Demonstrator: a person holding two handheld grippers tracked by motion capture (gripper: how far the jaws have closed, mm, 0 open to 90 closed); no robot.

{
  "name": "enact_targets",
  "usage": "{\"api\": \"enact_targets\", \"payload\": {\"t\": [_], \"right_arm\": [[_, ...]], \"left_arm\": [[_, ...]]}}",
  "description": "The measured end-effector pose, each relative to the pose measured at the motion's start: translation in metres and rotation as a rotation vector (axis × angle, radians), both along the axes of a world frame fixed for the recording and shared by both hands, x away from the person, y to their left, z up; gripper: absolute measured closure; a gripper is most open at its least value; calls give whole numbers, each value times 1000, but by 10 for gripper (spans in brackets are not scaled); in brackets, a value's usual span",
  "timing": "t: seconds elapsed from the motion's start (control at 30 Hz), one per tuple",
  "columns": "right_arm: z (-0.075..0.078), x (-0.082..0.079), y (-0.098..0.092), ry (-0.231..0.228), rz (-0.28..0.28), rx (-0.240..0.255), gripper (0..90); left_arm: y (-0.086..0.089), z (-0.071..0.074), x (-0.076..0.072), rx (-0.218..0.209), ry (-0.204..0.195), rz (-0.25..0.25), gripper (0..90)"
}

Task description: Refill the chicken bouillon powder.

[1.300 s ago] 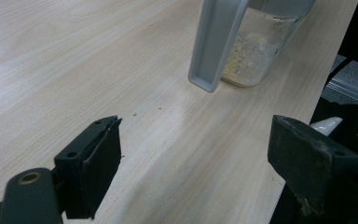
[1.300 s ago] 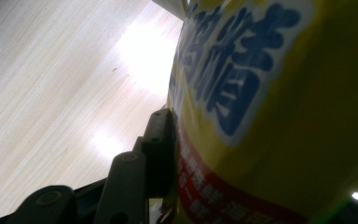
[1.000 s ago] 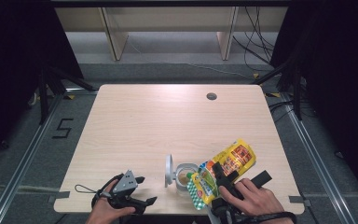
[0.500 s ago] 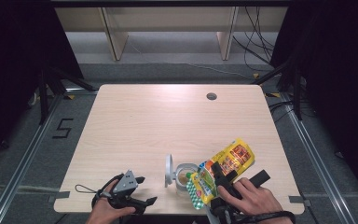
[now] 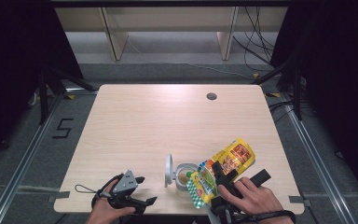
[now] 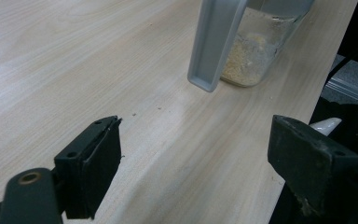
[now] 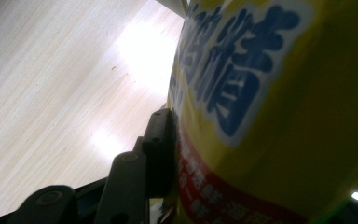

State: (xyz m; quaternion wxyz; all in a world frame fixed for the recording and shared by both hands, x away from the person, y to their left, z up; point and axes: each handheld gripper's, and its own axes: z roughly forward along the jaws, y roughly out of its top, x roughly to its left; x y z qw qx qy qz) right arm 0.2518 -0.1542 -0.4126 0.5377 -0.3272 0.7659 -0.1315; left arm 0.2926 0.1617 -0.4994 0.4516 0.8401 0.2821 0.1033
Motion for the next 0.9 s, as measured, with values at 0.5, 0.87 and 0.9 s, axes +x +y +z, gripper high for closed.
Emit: {"api": "enact_targets", "payload": {"t": [0.5, 0.87, 0.9], "right_arm": [[3, 0, 0, -24, 26, -17, 635], [1, 0, -2, -14, 4, 8, 634], [2, 0, -2, -18, 21, -9, 635]], "left_arm": [[-1, 0, -1, -9, 24, 15, 169], [-1, -1, -1, -10, 22, 15, 170], [0, -1, -1, -5, 18, 15, 170]]}}
